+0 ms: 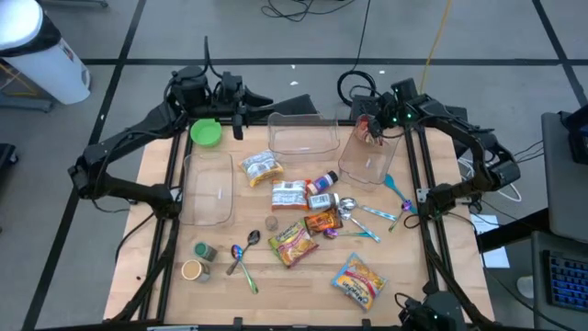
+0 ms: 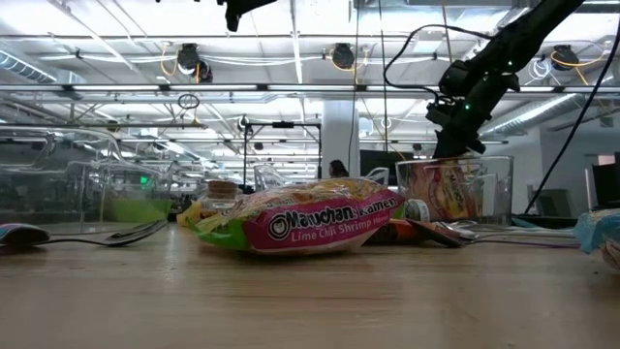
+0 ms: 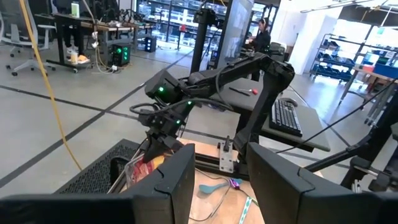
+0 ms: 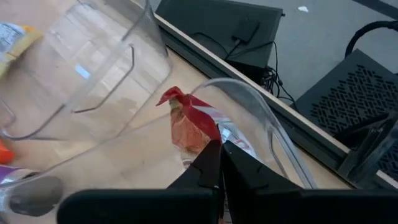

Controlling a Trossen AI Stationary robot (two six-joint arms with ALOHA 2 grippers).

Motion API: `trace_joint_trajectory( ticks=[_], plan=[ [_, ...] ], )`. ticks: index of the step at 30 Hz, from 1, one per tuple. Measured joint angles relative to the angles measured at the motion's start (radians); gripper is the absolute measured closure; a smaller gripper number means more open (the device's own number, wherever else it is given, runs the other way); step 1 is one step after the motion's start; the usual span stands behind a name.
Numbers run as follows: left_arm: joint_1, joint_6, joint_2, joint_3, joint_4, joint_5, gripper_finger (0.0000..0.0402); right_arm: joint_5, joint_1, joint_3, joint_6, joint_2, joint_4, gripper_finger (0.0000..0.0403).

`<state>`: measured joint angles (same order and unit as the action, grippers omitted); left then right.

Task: Pick & Place Food Item
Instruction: Put the red noodle pack into the right transparent bin

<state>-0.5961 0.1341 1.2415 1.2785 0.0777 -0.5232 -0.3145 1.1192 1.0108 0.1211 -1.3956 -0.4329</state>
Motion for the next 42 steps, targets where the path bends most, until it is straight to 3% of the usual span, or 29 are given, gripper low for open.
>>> trace_joint_trajectory(
  ticks=[27, 35, 42],
  plan=[
    [0.000, 0.011, 0.000, 0.000, 0.000, -0.001, 0.0247, 0.130, 0.045, -0.053, 0.008, 0.000, 0.100, 0.0401],
    [0.000, 0.012, 0.000, 0.000, 0.000, -0.001, 0.0247, 0.127, 0.045, -0.053, 0.030, 0.000, 0.100, 0.0373],
    [0.000, 0.014, 0.000, 0.000, 0.000, -0.001, 0.0247, 0.127, 0.044, -0.053, 0.045, 0.000, 0.100, 0.0315]
  ],
)
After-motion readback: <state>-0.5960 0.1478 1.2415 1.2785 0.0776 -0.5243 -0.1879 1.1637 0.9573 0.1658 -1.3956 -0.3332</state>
